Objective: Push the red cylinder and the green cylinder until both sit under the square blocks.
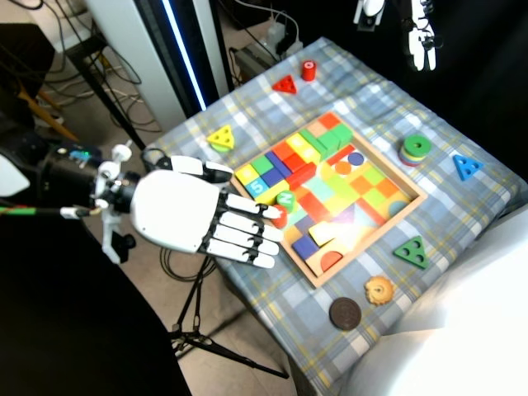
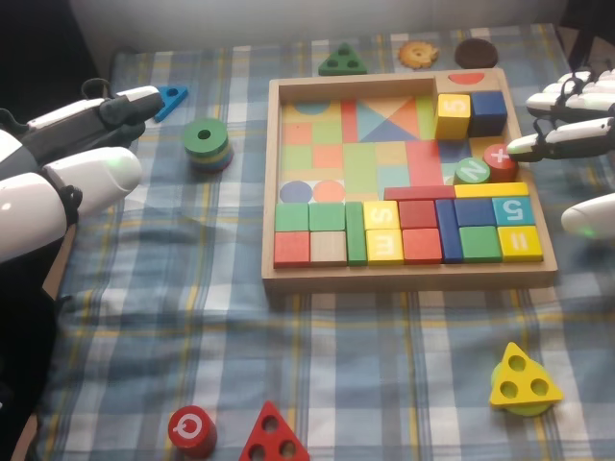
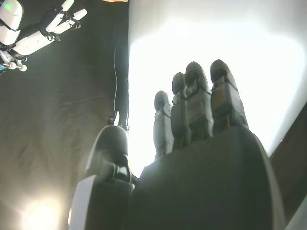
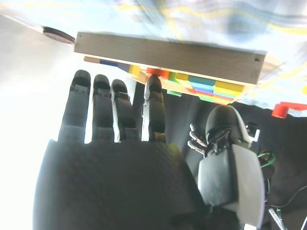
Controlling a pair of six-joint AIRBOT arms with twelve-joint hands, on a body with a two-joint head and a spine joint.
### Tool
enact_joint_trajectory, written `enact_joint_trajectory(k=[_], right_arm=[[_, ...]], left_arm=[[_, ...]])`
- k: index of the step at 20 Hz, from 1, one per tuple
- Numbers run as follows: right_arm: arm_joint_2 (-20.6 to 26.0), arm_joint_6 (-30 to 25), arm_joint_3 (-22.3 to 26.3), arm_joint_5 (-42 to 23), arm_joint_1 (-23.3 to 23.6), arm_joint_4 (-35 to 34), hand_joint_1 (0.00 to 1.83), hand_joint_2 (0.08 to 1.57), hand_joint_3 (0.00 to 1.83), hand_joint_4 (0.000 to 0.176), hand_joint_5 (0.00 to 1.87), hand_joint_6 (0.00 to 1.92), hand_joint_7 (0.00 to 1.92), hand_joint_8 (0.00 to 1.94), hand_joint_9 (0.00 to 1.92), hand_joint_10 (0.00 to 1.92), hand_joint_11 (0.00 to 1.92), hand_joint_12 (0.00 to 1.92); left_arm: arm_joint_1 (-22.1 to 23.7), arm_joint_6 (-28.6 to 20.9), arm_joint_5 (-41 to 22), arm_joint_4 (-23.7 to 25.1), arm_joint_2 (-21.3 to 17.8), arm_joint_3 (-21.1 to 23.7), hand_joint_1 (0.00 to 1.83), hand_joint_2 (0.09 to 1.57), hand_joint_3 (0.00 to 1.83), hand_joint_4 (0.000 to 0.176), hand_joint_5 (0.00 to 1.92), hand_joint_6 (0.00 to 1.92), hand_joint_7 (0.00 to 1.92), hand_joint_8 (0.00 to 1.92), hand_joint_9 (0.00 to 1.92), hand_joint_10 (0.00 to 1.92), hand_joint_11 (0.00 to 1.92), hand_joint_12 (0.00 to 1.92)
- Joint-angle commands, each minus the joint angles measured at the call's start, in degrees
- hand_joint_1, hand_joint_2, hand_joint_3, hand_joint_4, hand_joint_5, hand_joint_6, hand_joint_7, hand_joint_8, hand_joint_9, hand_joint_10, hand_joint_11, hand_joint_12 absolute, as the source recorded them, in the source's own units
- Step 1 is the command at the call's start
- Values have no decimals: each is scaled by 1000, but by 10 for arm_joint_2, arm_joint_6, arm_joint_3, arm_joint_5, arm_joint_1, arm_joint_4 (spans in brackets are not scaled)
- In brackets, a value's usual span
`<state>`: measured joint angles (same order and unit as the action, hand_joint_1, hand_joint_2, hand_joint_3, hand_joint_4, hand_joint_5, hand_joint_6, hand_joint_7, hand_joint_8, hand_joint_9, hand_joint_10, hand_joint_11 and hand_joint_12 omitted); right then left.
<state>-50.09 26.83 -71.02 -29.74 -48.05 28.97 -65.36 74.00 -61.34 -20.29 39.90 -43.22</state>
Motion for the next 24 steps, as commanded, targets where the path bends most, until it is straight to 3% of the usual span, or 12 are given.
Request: enact_joint_trajectory(k=[1,6,10,15,17,18,21,24], right_arm=[[2,-3,2,-52,4,-17,0,1101,0,176,224,6,0,0,0,0,0,0],[4,-3,3,-62,5,-17,0,1105,0,176,218,1,0,0,0,0,0,0],[-5,-2,-5,-71,17,-21,0,1090,0,176,218,3,0,0,0,0,0,0],[-31,0,-26,-57,17,-21,0,1071,0,176,223,2,0,0,0,0,0,0],[-33,0,-27,-52,17,-19,0,1070,0,173,232,5,0,0,0,0,0,0],[-33,0,-27,-50,17,-18,0,1069,0,169,233,5,0,0,0,0,0,0],[-33,-1,-24,-46,13,-15,0,1065,0,176,242,7,0,0,0,0,0,0],[-32,-5,-21,-46,9,-13,0,1080,0,176,239,4,0,0,0,0,0,0]], left_arm=[[2,-5,-70,5,2,-4,86,1403,1,120,295,1,277,0,259,0,0,163],[0,-7,-71,5,2,-4,87,1401,0,127,290,0,280,1,262,1,0,170],[0,-7,-71,5,2,-4,85,1400,0,114,300,4,284,3,269,3,0,173],[0,-7,-70,5,2,-4,99,1396,0,131,290,0,280,0,263,0,0,170],[0,-7,-70,5,2,-4,97,1395,0,119,300,5,284,2,269,3,2,174],[0,-7,-70,5,2,-4,102,1397,0,117,302,5,282,1,268,2,0,176],[-3,-10,-70,5,2,-4,107,1395,0,120,304,4,287,2,265,0,0,180],[-5,-13,-71,5,2,-4,109,1406,4,109,303,3,289,3,268,3,0,181]])
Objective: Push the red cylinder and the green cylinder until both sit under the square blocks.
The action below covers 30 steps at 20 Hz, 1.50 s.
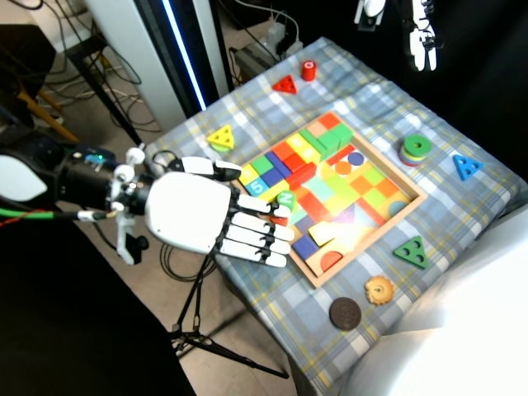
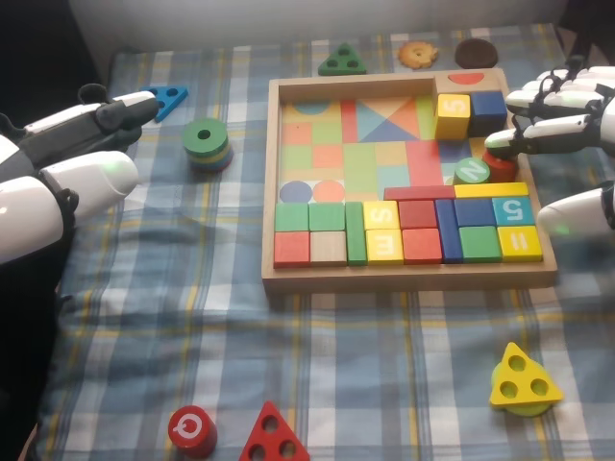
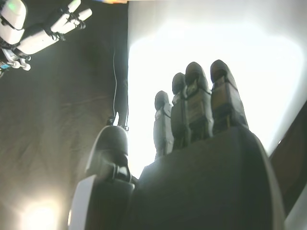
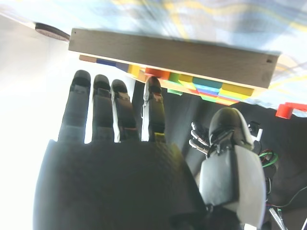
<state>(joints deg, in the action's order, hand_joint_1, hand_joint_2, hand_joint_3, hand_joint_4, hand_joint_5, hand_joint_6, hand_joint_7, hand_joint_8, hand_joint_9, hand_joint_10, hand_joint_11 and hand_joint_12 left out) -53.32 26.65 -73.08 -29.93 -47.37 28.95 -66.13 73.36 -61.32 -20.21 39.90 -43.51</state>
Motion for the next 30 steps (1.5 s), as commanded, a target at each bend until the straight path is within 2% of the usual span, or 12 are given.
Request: enact_joint_trajectory(k=[1,4,8,16,19,23,24,26,27,28,29,30], right_arm=[[1,-5,2,-44,0,-11,0,1077,0,176,230,0,0,0,0,0,0,0],[6,-11,9,-44,-6,-8,0,1084,1,176,222,0,0,0,0,0,0,0],[16,-13,22,-45,-10,-3,0,1100,7,176,207,1,0,0,0,0,0,0],[30,-13,28,-66,-10,-14,0,1095,1,176,206,0,0,0,0,0,0,0],[45,-13,32,-98,-10,-36,0,1104,4,176,191,0,0,0,0,0,0,0],[67,22,54,-154,-10,-88,0,1098,1,176,156,0,0,0,0,0,0,0],[76,39,62,-180,-10,-111,0,1091,0,176,166,4,0,0,0,0,0,0],[91,53,75,-233,-11,-147,0,1066,0,176,163,3,10,4,0,0,0,0],[97,65,83,-272,-17,-175,0,1063,0,176,189,12,32,12,0,0,0,0],[103,102,106,-362,-39,-232,0,1128,17,127,150,0,33,8,0,0,0,0],[104,108,111,-382,-45,-242,0,1128,17,127,150,0,33,8,0,0,0,0],[104,116,119,-423,-56,-259,0,1200,15,102,180,3,70,5,0,0,0,0]], left_arm=[[3,-6,-71,5,2,-2,126,1405,2,108,306,3,293,3,272,3,0,191],[3,-6,-72,5,2,-1,135,1402,0,116,306,1,290,0,271,1,0,190],[3,-7,-72,5,2,-1,122,1407,2,108,299,0,282,0,263,0,0,195],[3,-7,-72,4,2,-1,104,1399,0,116,301,0,291,1,271,1,0,203],[3,-7,-72,4,2,-1,116,1394,0,124,293,0,286,1,265,1,0,197],[3,-7,-75,4,2,-1,118,1399,1,121,297,1,286,1,271,3,0,187],[3,-8,-81,3,2,-1,101,1396,1,129,289,1,279,2,259,2,0,159],[3,-23,-104,2,2,-4,161,1390,0,133,281,0,241,1,209,1,0,97],[3,-39,-123,2,2,-8,102,1379,0,129,291,3,261,7,224,7,0,84],[3,-92,-173,9,8,-23,359,1360,2,16,340,4,282,5,199,0,9,197],[3,-110,-188,12,11,-27,359,1360,2,16,340,4,282,5,199,0,9,197],[4,-134,-210,17,14,-34,377,1319,7,0,300,6,300,3,223,1,1,431]])
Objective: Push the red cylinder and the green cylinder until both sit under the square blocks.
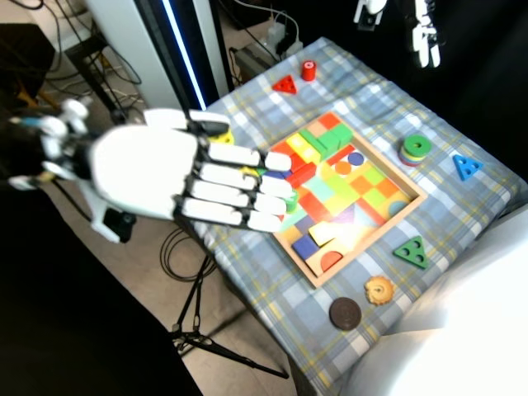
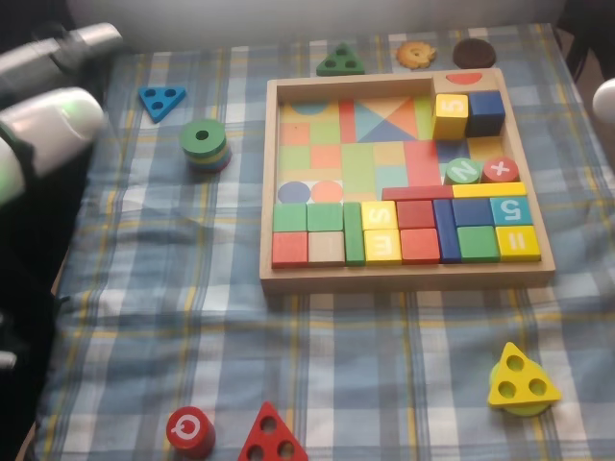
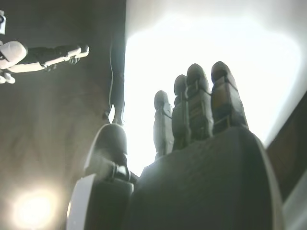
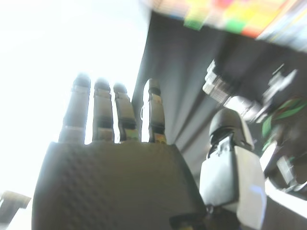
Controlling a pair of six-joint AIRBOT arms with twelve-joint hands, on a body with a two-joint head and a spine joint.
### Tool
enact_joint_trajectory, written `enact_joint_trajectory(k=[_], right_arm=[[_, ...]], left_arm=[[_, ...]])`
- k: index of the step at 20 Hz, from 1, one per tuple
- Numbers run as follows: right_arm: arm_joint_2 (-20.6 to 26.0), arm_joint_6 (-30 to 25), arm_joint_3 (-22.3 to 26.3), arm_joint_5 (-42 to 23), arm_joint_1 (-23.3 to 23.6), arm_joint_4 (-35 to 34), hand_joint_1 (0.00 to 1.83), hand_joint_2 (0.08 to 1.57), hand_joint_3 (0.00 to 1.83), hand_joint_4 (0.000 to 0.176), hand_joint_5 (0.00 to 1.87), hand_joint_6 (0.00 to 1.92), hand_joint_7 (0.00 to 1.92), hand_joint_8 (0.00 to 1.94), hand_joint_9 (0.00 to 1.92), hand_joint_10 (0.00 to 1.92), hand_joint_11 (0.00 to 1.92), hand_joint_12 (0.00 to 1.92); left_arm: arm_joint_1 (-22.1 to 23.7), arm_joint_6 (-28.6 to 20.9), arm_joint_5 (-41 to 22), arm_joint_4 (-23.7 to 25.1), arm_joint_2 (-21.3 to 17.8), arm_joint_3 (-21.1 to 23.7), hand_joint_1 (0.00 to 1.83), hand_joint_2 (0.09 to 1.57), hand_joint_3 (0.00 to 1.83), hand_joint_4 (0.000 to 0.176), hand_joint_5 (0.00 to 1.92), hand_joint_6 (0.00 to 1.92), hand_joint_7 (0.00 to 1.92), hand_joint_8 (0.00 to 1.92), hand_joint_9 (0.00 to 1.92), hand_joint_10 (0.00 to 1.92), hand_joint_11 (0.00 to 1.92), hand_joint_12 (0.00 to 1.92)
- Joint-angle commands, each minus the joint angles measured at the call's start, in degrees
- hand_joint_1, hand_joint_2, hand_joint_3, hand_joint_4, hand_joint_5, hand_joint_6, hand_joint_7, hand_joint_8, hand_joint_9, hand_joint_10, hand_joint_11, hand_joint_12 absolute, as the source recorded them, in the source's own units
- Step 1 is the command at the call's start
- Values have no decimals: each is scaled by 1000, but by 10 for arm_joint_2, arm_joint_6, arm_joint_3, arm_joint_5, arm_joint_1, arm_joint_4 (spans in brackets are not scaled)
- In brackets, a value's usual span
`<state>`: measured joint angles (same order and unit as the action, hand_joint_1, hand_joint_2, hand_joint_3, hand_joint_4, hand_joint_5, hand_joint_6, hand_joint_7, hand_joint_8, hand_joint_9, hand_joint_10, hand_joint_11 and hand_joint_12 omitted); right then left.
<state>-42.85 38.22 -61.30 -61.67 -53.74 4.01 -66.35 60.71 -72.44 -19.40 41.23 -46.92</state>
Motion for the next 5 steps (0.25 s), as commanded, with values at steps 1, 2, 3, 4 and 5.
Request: enact_joint_trajectory(k=[1,2,3,4,5], right_arm=[[-1,5,9,-149,-5,-26,0,1293,15,45,186,1,127,6,26,3,0,0],[-4,9,17,-206,-25,-45,22,1289,3,106,163,0,156,9,57,11,0,0],[-8,11,23,-244,-42,-59,54,1310,7,108,139,0,152,4,64,9,0,0],[-11,13,29,-285,-64,-73,246,1282,0,84,153,6,227,24,161,36,65,28],[-11,15,33,-312,-78,-82,423,1265,0,94,106,0,268,13,226,23,113,38]], left_arm=[[8,-36,-130,14,4,-8,447,1333,12,0,183,0,271,1,249,8,0,501],[9,-69,-165,17,9,-17,357,1324,5,0,97,0,267,1,307,20,0,621],[10,-93,-186,17,14,-23,311,1302,0,0,45,0,232,0,299,10,0,590],[10,-122,-205,17,21,-32,313,1253,0,0,26,1,243,3,324,12,0,699],[10,-145,-221,20,27,-39,377,1211,0,0,4,0,243,2,342,13,0,771]])
